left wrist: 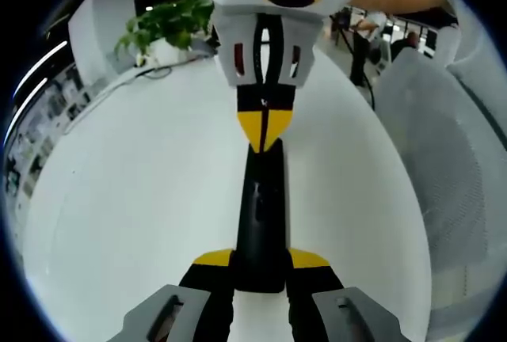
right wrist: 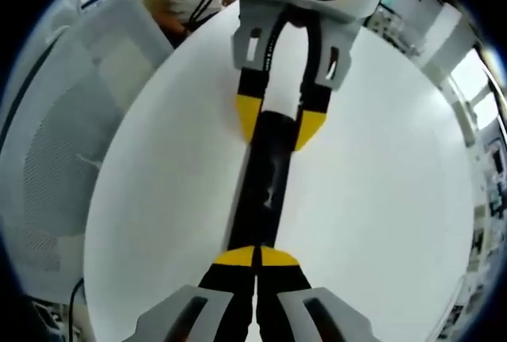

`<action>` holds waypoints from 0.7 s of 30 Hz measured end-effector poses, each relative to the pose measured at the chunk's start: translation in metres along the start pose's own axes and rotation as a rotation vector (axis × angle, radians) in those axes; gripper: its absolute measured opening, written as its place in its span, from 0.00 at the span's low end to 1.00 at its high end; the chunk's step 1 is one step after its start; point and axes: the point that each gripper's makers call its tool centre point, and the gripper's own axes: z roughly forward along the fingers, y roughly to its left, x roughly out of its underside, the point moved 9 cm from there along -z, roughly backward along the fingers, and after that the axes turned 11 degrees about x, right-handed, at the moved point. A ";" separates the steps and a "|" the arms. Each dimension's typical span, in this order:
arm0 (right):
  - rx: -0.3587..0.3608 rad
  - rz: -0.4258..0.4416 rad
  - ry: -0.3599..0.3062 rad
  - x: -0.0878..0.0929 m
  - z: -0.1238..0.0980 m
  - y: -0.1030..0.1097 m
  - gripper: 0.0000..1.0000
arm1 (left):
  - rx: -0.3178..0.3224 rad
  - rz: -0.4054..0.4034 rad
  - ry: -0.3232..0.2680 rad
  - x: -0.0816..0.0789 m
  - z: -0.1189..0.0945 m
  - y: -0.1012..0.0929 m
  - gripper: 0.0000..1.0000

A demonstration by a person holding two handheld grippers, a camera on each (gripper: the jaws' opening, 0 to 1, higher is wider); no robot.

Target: Press the specified remote control buttons in sequence, fully releasing each button before pressing the next.

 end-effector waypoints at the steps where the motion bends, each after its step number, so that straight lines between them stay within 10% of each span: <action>1: 0.000 -0.005 0.004 0.000 0.000 0.000 0.00 | 0.000 0.000 0.000 0.000 0.000 0.000 0.24; 21: 0.024 0.005 -0.003 0.001 -0.001 0.003 0.00 | 0.000 -0.003 0.002 0.000 0.000 0.001 0.24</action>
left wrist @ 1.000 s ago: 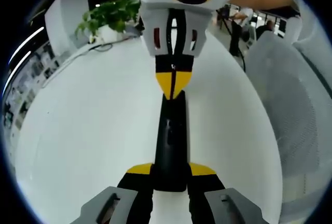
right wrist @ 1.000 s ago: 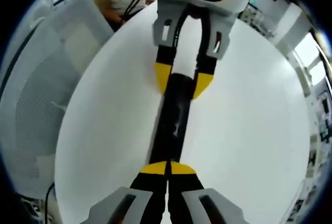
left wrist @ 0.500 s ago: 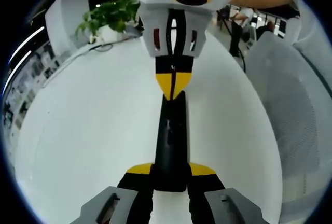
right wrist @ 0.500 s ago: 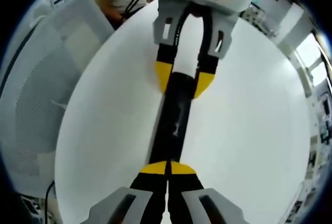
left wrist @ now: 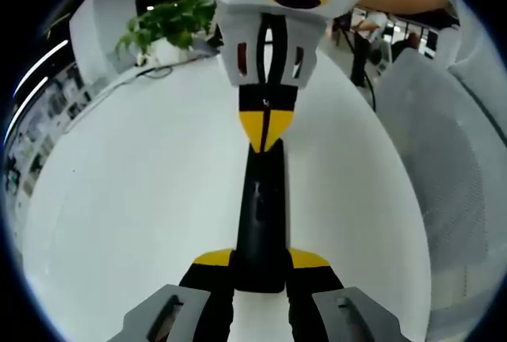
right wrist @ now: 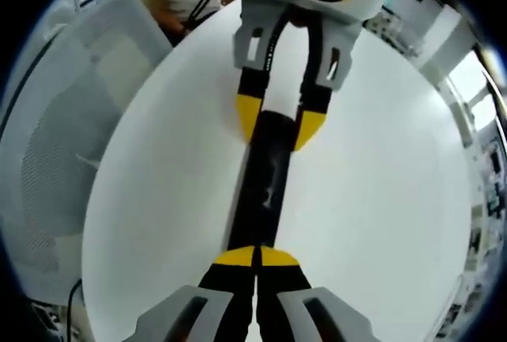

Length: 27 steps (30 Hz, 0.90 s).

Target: Press the specified remote control buttons in sequence, fully releasing each button before pressing the next.

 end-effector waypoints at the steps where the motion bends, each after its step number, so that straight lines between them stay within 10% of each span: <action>1: 0.000 0.000 0.000 0.000 0.000 0.000 0.00 | 0.000 0.000 0.002 0.000 0.000 0.000 0.24; 27: 0.017 0.028 -0.039 0.002 -0.005 0.001 0.00 | -0.004 0.005 0.018 -0.001 -0.001 0.000 0.24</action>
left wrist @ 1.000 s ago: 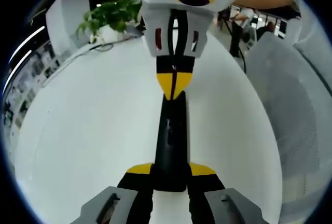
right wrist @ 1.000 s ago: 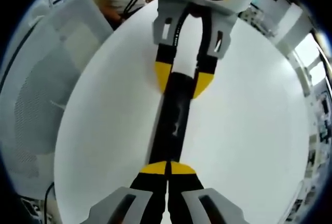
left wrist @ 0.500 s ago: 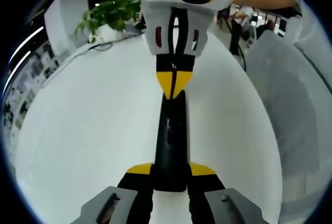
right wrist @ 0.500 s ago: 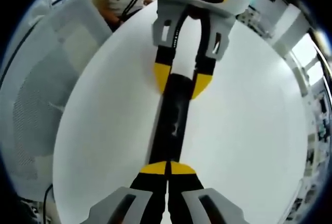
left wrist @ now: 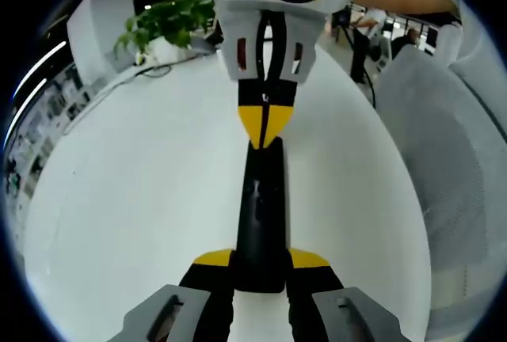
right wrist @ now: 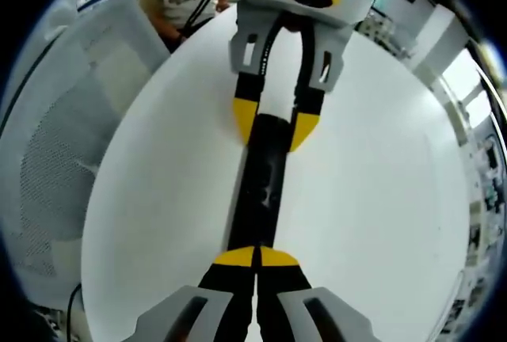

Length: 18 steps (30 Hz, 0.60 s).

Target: Press the specified remote control buttons in sequence, fully releasing each button before pressing the next.

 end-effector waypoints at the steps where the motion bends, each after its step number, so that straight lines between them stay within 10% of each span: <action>1: 0.000 -0.005 0.000 0.000 0.000 0.001 0.00 | 0.000 0.000 0.000 0.000 0.000 0.000 0.24; 18: 0.005 0.007 -0.015 -0.006 -0.012 -0.002 0.00 | -0.001 0.001 0.013 -0.002 0.000 0.000 0.24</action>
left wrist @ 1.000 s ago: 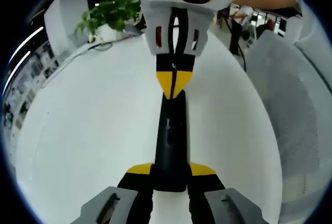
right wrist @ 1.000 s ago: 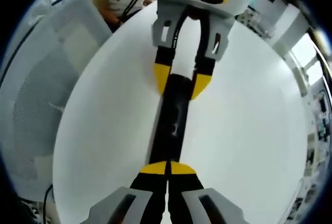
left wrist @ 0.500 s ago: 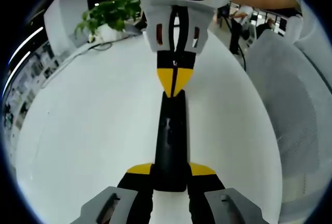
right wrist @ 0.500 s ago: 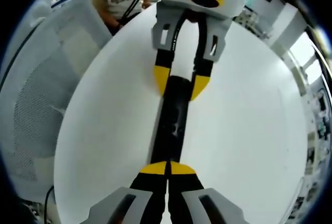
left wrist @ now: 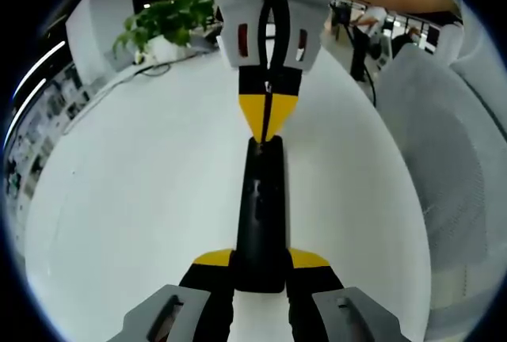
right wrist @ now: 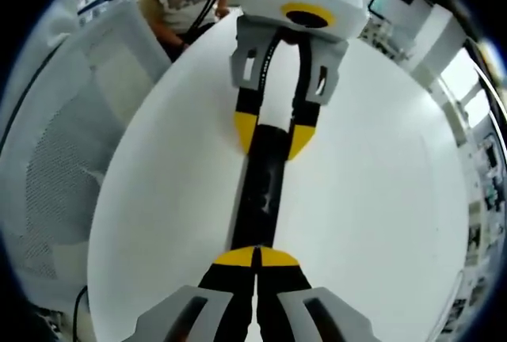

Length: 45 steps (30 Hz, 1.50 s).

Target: Press the specified remote control buttons in sequence, fully releasing each button before pressing the next.

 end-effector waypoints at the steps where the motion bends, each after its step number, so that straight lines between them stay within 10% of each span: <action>1: 0.001 -0.002 0.000 -0.001 -0.001 0.000 0.00 | 0.000 0.000 0.000 0.000 0.000 0.000 0.24; 45: -0.020 -0.014 -0.017 -0.010 0.011 -0.002 0.00 | 0.002 -0.003 -0.009 0.000 0.000 0.000 0.24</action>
